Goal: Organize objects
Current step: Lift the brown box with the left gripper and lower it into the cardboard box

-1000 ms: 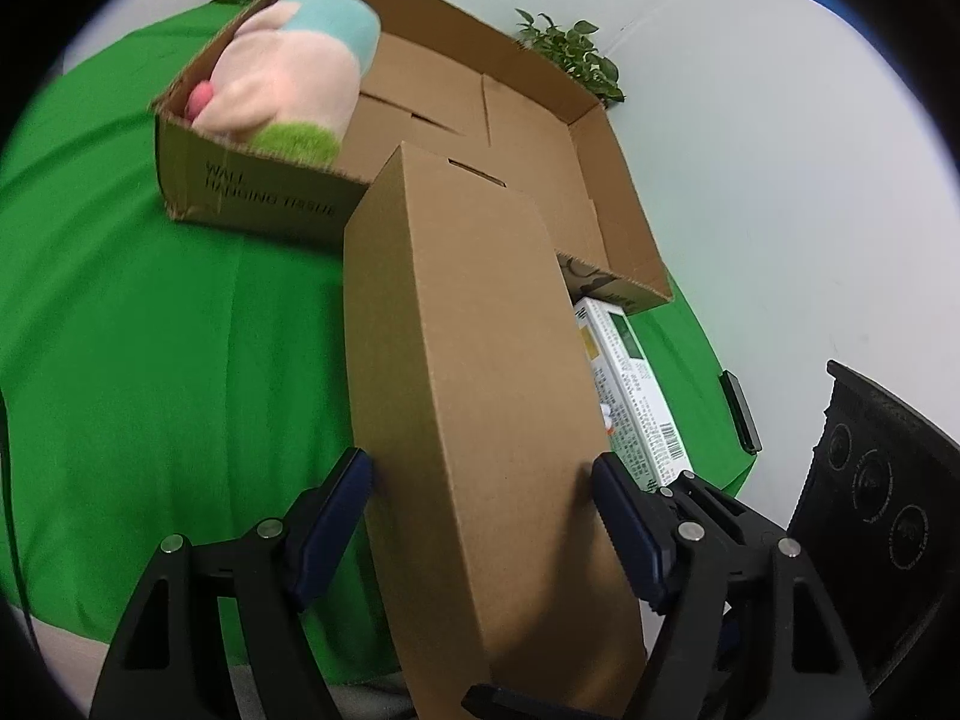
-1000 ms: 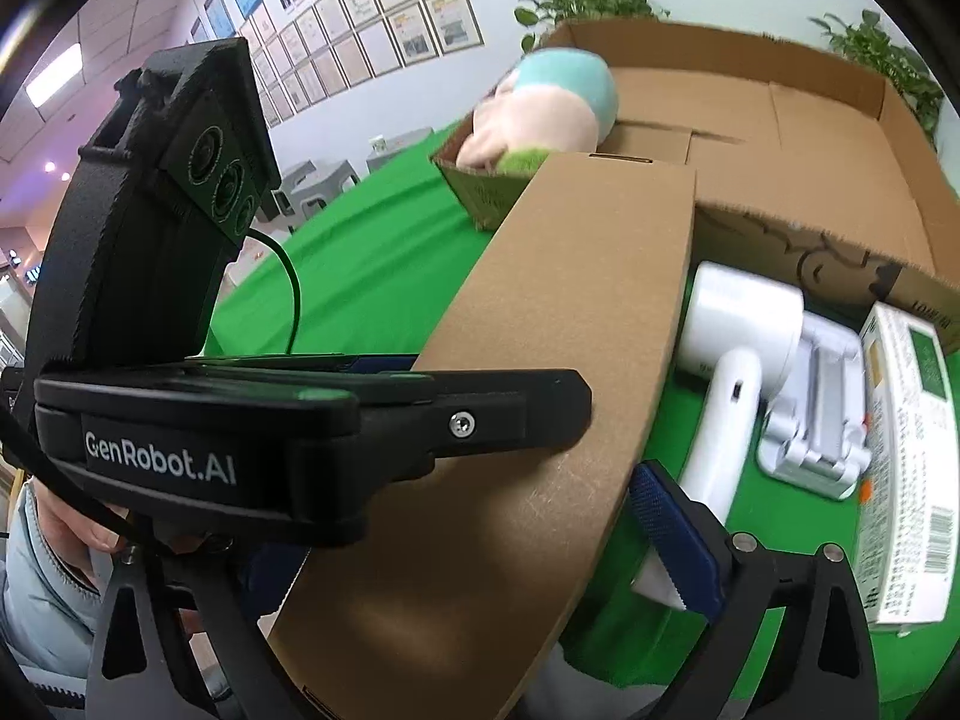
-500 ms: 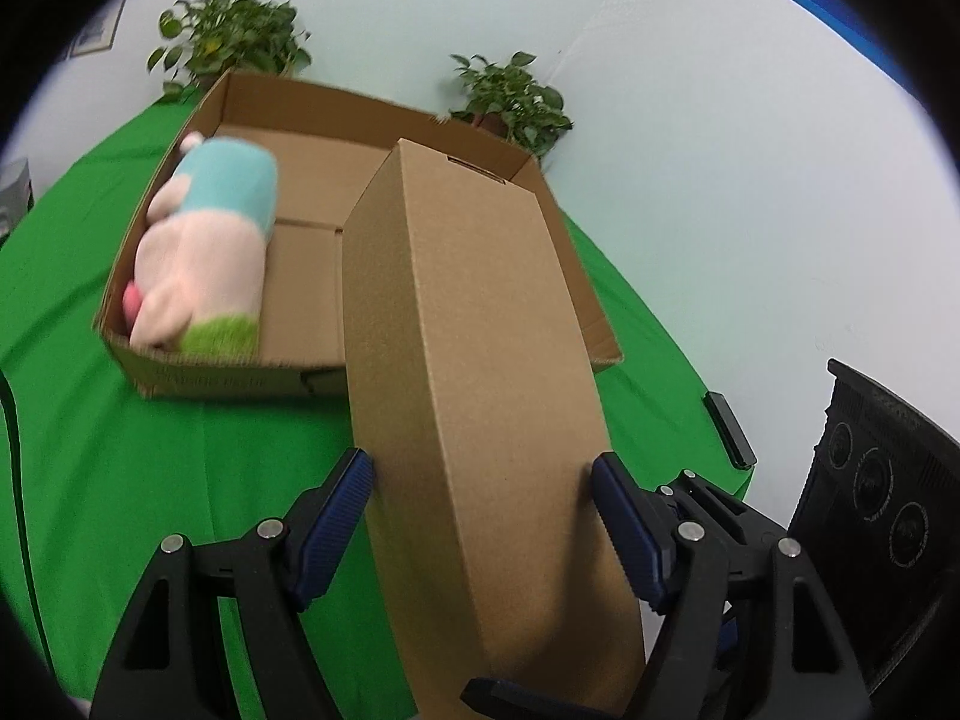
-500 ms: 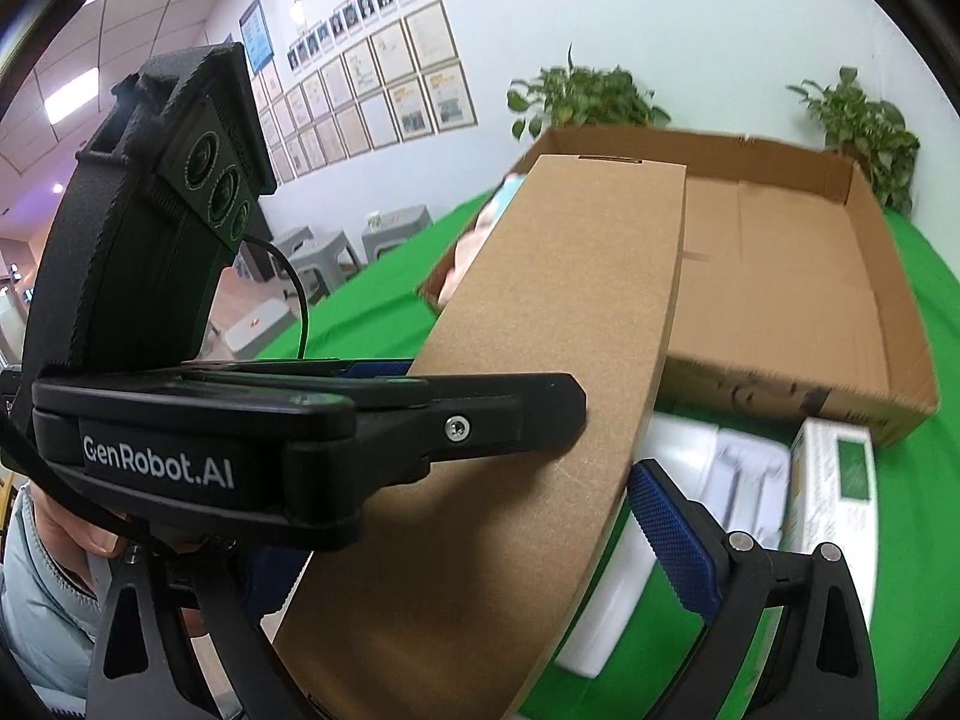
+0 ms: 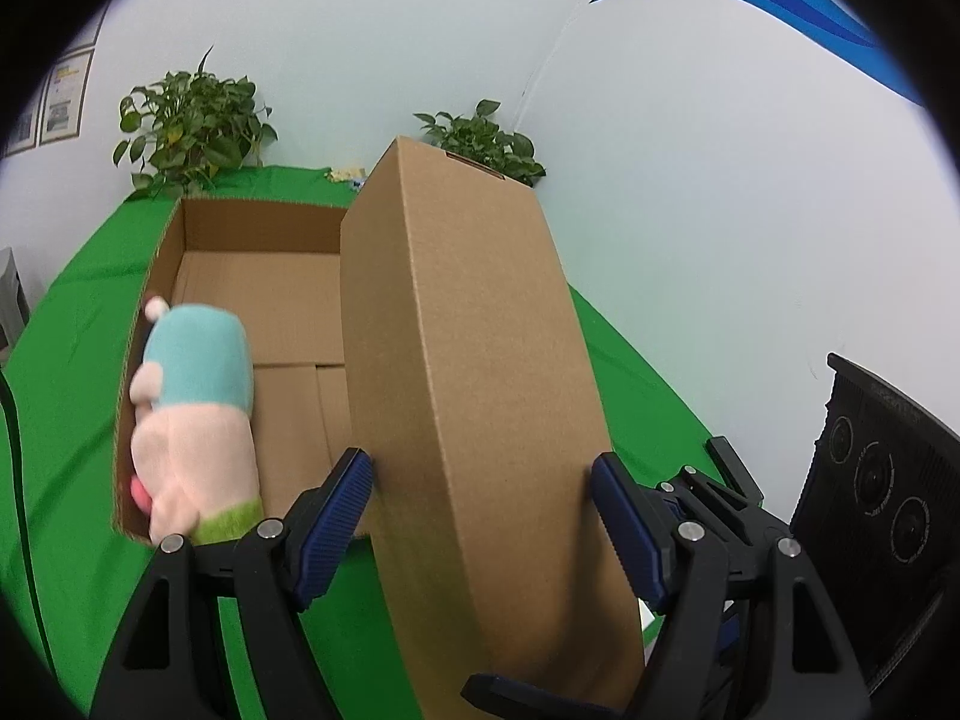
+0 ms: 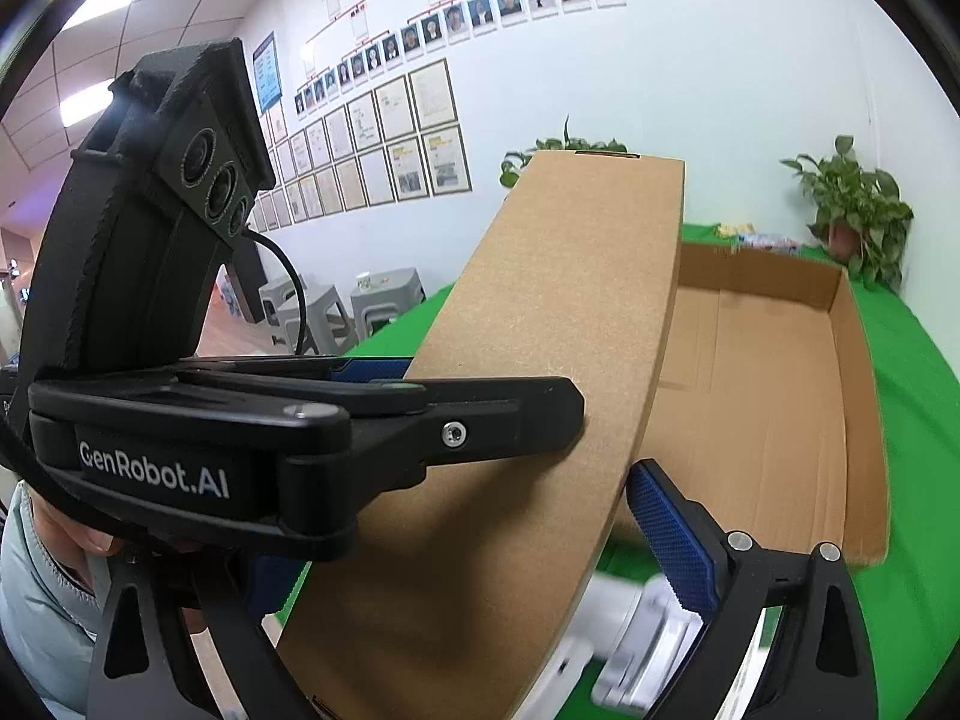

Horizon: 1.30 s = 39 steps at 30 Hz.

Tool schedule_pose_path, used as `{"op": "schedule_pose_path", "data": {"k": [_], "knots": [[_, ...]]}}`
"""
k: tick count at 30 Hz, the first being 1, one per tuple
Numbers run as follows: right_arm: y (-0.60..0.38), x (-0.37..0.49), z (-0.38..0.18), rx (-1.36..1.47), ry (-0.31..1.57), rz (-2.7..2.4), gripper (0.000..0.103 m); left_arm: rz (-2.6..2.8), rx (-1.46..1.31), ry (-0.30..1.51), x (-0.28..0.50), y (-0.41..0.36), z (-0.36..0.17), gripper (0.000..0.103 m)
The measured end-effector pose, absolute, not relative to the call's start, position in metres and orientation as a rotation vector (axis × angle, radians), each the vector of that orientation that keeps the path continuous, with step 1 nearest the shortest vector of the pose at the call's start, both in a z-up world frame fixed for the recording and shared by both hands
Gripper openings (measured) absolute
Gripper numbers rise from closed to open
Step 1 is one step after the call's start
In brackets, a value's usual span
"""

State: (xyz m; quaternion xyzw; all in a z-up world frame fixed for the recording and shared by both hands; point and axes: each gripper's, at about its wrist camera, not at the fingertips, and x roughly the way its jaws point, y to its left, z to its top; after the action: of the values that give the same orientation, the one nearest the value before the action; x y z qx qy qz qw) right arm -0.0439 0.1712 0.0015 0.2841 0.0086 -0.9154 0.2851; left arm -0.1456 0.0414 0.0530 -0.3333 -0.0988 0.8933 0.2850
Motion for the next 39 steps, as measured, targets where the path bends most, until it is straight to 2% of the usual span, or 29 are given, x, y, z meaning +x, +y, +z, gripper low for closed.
{"op": "schedule_pose_path", "data": {"k": [13, 20, 27, 39], "knots": [[0.147, -0.122, 0.053, 0.642, 0.064, -2.476, 0.094, 2.434, -0.815, -0.246, -0.197, 0.03, 0.093, 0.074], [0.141, -0.164, 0.059, 0.64, 0.045, -2.482, 0.093, 2.428, -0.84, -0.257, -0.224, 0.028, 0.09, 0.074], [0.134, -0.212, 0.035, 0.669, -0.031, -2.476, 0.091, 2.433, -0.909, -0.262, -0.261, 0.026, 0.064, 0.074], [0.121, -0.279, -0.05, 0.779, -0.164, -2.44, 0.091, 2.394, -1.109, -0.281, -0.31, 0.018, -0.001, 0.074]]}}
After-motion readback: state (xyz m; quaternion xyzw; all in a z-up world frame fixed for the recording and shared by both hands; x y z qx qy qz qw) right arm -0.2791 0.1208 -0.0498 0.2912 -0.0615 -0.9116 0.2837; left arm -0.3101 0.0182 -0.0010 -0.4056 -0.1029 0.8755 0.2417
